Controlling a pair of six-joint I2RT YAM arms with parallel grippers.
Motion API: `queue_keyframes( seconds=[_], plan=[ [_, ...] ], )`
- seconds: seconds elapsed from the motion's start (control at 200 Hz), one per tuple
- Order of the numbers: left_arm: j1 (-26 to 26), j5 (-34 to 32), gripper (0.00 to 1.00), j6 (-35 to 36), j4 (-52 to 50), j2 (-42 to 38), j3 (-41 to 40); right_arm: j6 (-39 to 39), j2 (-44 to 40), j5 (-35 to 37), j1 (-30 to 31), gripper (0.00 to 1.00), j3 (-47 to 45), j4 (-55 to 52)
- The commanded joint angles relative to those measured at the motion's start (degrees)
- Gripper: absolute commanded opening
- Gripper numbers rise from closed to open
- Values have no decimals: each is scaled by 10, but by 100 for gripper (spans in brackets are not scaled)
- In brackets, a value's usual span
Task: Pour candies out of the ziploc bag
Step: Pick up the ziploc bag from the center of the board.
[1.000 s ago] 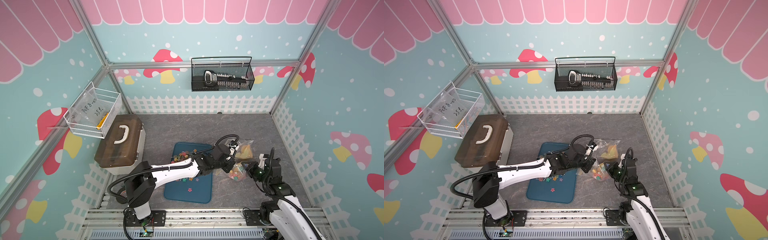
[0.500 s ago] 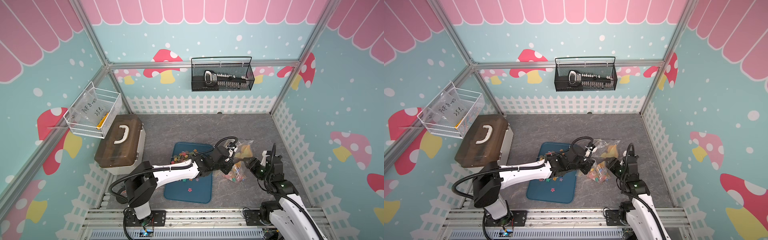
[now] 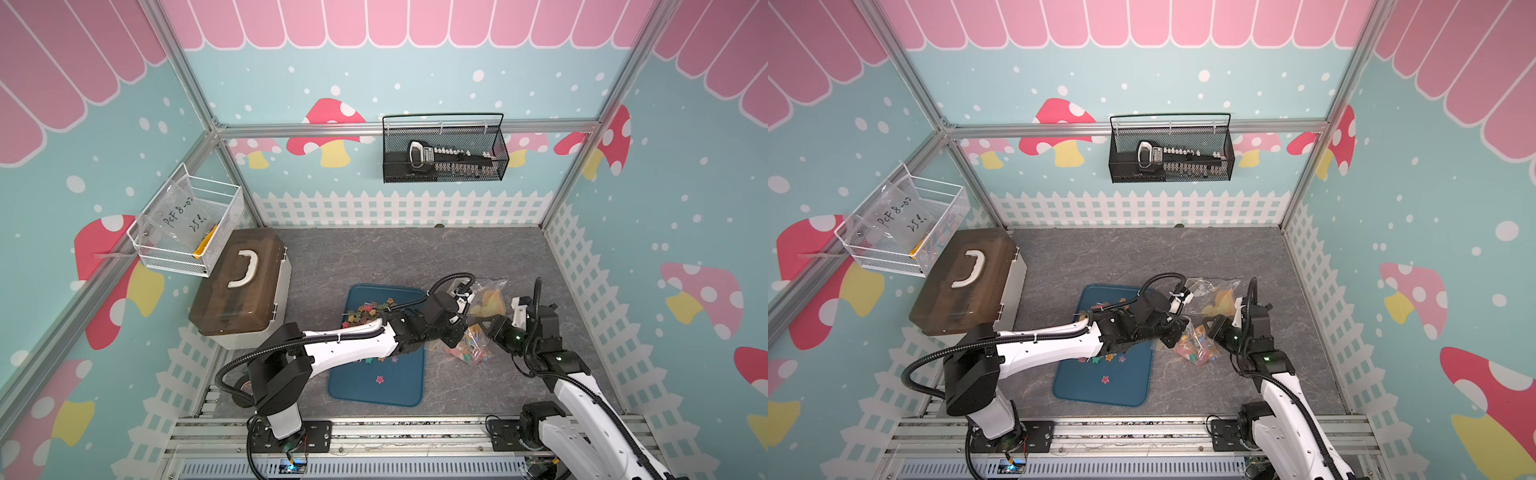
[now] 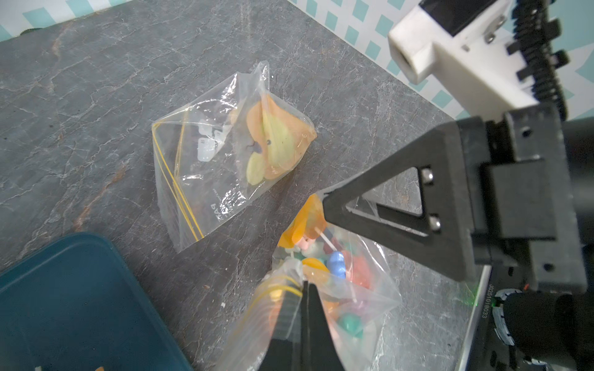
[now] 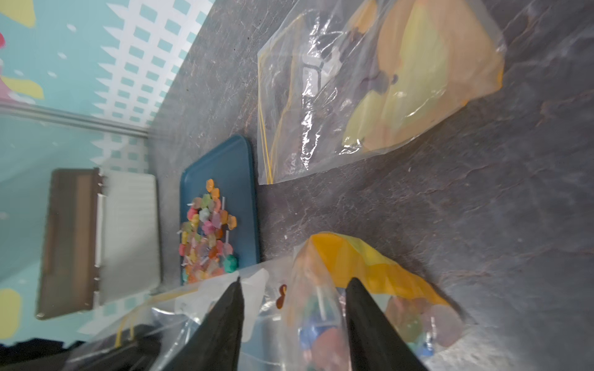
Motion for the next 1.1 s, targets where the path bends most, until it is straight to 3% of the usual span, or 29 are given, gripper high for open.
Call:
queue_keyframes(
  seconds=[0.0, 0.2, 0.425, 0.701, 1.096],
  plan=[
    [-1, -14, 0, 0, 8, -31, 5, -1, -1, -3, -3, 39, 2, 19],
    [0, -21, 0, 1, 4, -39, 3, 0, -2, 3, -4, 31, -5, 19],
    [-1, -22, 0, -2, 4, -45, -1, -3, 3, 3, -3, 0, 1, 19],
    [0, -46, 0, -3, -2, -65, -18, -11, -10, 5, -4, 0, 38, 13],
    [1, -132, 0, -27, 6, -107, -63, -12, 9, -17, -3, 0, 136, 4]
  ],
)
